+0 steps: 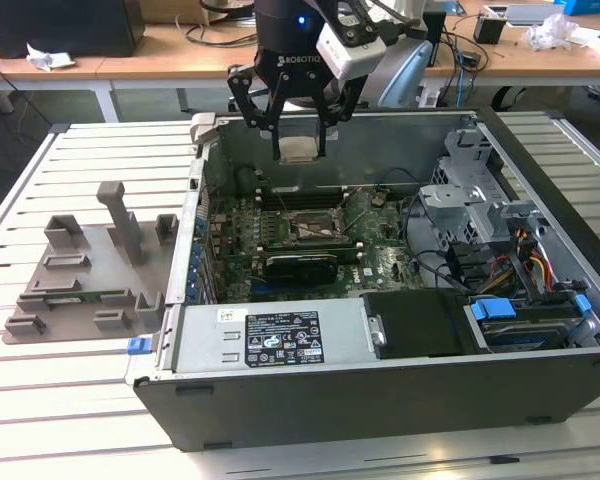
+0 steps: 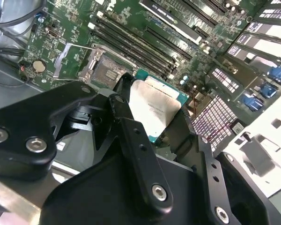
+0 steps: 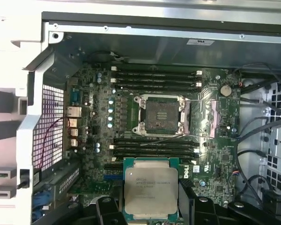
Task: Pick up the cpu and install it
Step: 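Pick up the cpu and move it towards the insertion slot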
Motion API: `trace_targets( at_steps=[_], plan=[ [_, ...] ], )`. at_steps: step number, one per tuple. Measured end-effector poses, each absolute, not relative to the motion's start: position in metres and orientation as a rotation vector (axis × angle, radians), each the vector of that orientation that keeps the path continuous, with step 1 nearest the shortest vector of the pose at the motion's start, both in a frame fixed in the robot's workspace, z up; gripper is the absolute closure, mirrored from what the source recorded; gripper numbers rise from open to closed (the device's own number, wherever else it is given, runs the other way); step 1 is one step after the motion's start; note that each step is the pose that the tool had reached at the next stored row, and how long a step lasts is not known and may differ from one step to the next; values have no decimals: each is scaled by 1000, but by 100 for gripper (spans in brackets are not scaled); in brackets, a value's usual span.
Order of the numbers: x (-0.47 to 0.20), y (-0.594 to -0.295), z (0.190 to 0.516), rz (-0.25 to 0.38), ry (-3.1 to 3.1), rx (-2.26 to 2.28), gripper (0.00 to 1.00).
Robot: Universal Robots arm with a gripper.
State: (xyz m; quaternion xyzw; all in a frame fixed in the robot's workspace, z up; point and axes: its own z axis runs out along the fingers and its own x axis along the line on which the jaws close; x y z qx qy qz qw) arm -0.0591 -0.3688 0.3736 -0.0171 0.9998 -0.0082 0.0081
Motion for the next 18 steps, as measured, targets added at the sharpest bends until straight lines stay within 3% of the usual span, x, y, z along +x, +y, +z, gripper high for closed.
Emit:
trace_targets(
  at_steps=[18],
  plan=[
    [-46,-350,342,-53,3129,-54,45]
  ],
)
